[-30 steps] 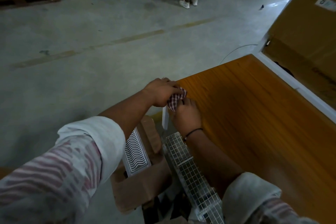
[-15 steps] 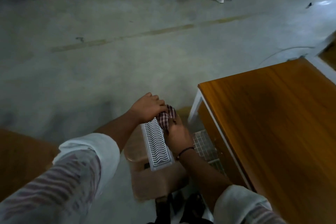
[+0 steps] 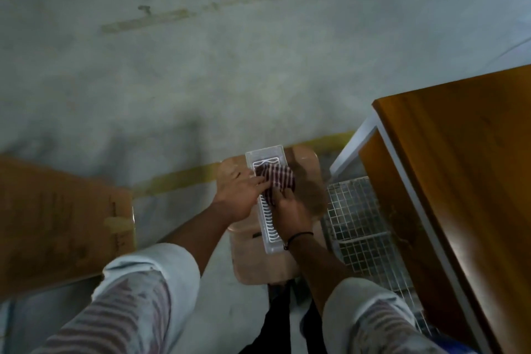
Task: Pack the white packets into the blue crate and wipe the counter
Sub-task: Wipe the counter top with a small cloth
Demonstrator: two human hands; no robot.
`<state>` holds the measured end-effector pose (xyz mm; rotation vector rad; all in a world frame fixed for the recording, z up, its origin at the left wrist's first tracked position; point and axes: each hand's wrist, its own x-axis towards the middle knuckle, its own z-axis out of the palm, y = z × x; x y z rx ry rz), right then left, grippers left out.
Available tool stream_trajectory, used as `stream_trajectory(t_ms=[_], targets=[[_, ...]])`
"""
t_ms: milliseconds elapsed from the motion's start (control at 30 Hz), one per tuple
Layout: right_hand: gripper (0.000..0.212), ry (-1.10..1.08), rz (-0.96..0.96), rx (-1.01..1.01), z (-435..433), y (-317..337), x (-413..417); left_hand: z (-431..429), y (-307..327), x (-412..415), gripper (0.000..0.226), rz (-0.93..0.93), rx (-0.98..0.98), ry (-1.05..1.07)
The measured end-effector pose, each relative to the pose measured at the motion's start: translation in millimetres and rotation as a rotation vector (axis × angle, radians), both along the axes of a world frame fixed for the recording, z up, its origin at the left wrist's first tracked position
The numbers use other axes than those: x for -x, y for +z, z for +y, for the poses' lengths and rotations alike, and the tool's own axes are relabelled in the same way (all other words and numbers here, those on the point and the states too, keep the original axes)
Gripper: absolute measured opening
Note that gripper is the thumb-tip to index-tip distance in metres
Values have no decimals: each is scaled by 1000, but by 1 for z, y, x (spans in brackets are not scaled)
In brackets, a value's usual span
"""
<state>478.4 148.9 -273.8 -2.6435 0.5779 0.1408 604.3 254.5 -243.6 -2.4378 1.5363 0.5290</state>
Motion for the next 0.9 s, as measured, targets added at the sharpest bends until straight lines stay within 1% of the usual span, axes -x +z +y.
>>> stream_trajectory(t_ms=[133, 233, 367, 433, 533, 633, 700, 800, 900], targets=[[48, 69, 67, 21, -1, -22, -3, 3, -15, 1, 60, 15, -28, 47], [50, 104, 119, -12, -5, -33, -2, 2, -26, 3, 64, 10, -75, 79], [56, 204, 137, -17, -8, -44, 1, 0, -30, 3, 71, 16, -76, 95], [57, 248, 167, -21, -9, -51, -2, 0, -31, 4, 72, 15, -96, 94], [55, 259, 236, -23, -10, -55, -8, -4, -28, 5, 70, 23, -144, 106], [54, 254, 320, -34, -12, -41, -12, -14, -20, 4, 71, 61, -216, 119], [53, 281, 315, -60, -17, -29, -11, -21, -10, 4, 73, 87, -217, 137], [50, 292, 222, -97, -30, -2, -9, -29, 12, -3, 72, 113, -126, 186], [47, 253, 132, -55, -45, 43, -4, -35, 42, -12, 69, 67, 2, 240]])
